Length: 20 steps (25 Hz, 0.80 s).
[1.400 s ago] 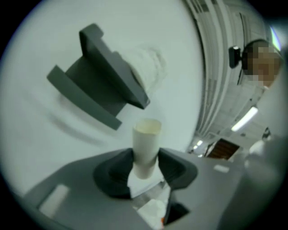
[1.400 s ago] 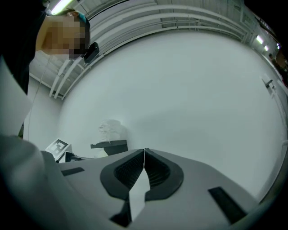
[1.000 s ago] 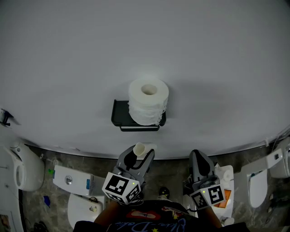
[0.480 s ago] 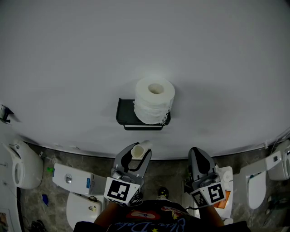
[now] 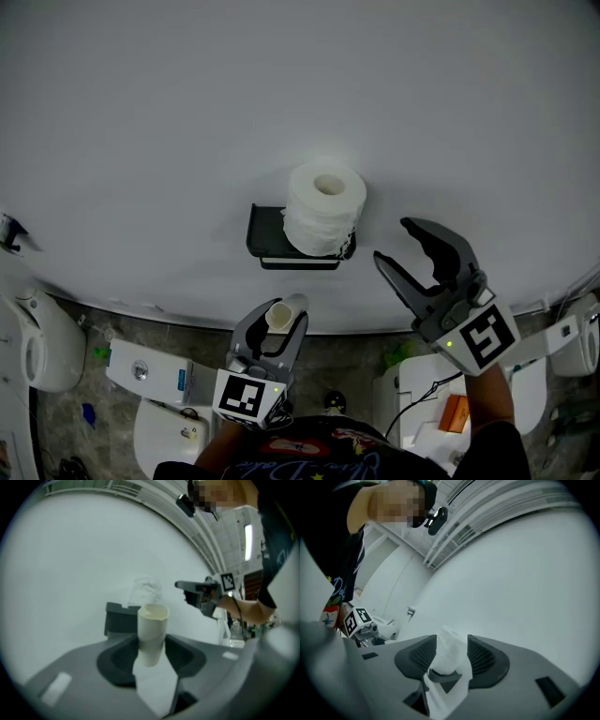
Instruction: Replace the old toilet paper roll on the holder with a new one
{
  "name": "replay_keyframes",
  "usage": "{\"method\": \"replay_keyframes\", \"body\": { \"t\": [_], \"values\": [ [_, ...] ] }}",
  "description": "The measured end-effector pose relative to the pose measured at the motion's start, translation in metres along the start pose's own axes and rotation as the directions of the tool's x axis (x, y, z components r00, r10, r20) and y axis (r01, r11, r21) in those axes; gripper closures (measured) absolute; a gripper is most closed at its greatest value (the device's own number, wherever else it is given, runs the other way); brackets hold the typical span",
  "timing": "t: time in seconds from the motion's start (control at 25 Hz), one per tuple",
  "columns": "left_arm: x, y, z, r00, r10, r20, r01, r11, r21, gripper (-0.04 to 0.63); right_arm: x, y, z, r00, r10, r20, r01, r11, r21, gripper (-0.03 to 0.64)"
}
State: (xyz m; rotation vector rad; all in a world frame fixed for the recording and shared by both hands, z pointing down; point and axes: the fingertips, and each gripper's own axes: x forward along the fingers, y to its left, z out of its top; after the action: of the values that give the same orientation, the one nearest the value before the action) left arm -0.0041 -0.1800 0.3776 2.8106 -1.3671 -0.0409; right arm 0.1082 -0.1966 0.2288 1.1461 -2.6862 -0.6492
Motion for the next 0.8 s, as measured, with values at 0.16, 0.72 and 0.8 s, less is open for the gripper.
{"method": "replay_keyframes", "body": {
  "t": [0.16, 0.72, 0.8],
  "values": [
    [-0.007, 0.003, 0.002, 1.0, 0.012, 0.004, -0.012, 1.0, -0.006, 0.414, 0.037, 0.014, 0.034, 0.957, 0.264, -0.121, -0.277, 0.956, -0.102, 0.413],
    [-0.029, 0.035, -0.011, 0.994, 0.107, -0.008, -0.107, 0.991, -0.083, 0.413, 0.093, 0.03, -0.015, 0.684, 0.462, -0.564, -0.647, 0.741, -0.178, 0.403],
    [-0.03, 0.035, -0.013, 0.994, 0.111, -0.015, -0.112, 0.989, -0.094, 0.413, 0.095, 0.032, -0.013, 0.679, 0.467, -0.566, -0.647, 0.745, -0.162, 0.403]
  ]
}}
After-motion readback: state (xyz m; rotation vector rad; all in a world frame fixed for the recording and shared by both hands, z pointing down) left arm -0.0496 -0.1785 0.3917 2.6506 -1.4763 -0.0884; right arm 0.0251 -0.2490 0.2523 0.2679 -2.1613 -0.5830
